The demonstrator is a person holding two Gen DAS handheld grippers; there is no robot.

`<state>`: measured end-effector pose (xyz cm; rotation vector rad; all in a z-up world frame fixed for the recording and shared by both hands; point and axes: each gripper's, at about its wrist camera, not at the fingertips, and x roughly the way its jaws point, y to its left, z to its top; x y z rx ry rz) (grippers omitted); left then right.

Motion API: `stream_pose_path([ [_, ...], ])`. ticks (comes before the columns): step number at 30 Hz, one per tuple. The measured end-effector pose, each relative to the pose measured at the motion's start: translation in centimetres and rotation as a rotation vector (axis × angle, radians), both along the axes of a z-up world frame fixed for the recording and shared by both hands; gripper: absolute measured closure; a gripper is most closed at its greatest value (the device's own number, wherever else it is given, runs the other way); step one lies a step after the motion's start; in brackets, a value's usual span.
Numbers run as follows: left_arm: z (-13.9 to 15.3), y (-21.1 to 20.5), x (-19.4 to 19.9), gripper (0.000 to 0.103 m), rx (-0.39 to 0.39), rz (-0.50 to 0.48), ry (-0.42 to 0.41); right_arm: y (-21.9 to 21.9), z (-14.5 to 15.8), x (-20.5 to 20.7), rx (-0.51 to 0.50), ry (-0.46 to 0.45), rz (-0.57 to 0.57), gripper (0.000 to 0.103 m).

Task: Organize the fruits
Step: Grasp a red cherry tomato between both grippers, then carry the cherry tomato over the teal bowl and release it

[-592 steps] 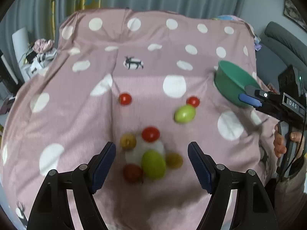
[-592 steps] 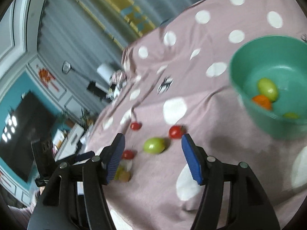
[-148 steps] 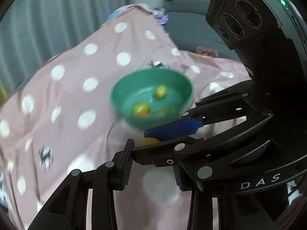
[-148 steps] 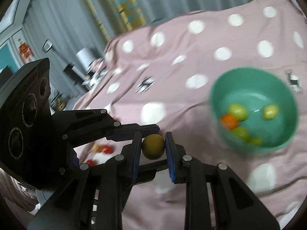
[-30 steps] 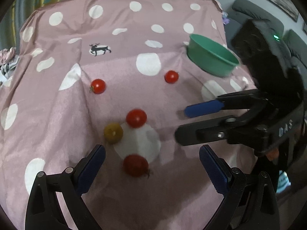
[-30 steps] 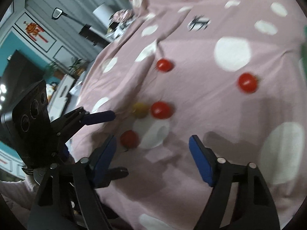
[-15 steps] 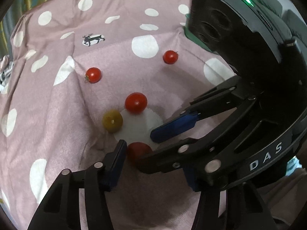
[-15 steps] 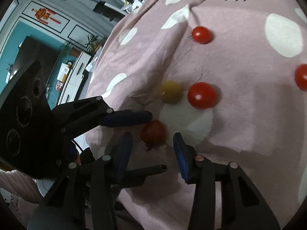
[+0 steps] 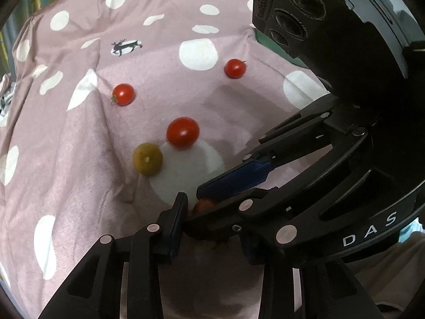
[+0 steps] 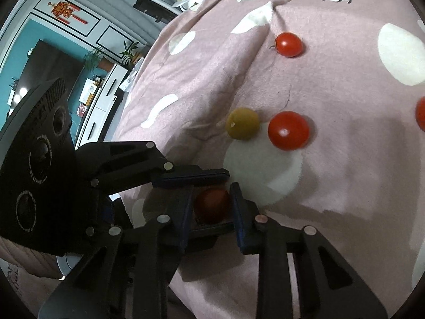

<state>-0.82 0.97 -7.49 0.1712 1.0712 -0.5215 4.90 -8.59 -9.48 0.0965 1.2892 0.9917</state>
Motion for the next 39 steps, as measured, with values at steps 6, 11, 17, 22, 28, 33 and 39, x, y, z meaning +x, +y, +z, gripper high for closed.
stream_pose_path([
  [6, 2.1, -2.0, -0.2, 0.066, 0.0, -0.036, -0.058, -2.4, 1.9, -0.3, 0.022, -0.066, -0.044, 0.076],
  [11, 4.0, -4.1, 0.3, 0.067, -0.013, -0.073, -0.111, -5.3, 4.3, -0.5, 0.036, -0.141, -0.102, 0.076],
  [17, 6.8, -7.6, 1.8, 0.067, -0.012, -0.136, -0.194, -9.5, 7.1, 0.1, 0.047, -0.232, -0.179, 0.076],
  [22, 9.0, -11.1, 3.8, 0.067, -0.018, -0.2, -0.263, -13.8, 9.4, 1.7, 0.048, -0.318, -0.257, 0.076],
  [28, 11.1, -16.6, 7.8, 0.067, -0.067, -0.29, -0.308, -19.6, 11.5, 4.5, 0.017, -0.401, -0.369, 0.076],
  [33, 11.1, -21.7, 10.8, 0.067, -0.1, -0.354, -0.304, -24.3, 11.4, 6.9, -0.021, -0.426, -0.47, 0.076],
  [39, 9.9, -25.7, 13.1, 0.067, -0.113, -0.39, -0.262, -28.2, 11.1, 8.1, -0.048, -0.401, -0.555, 0.076],
])
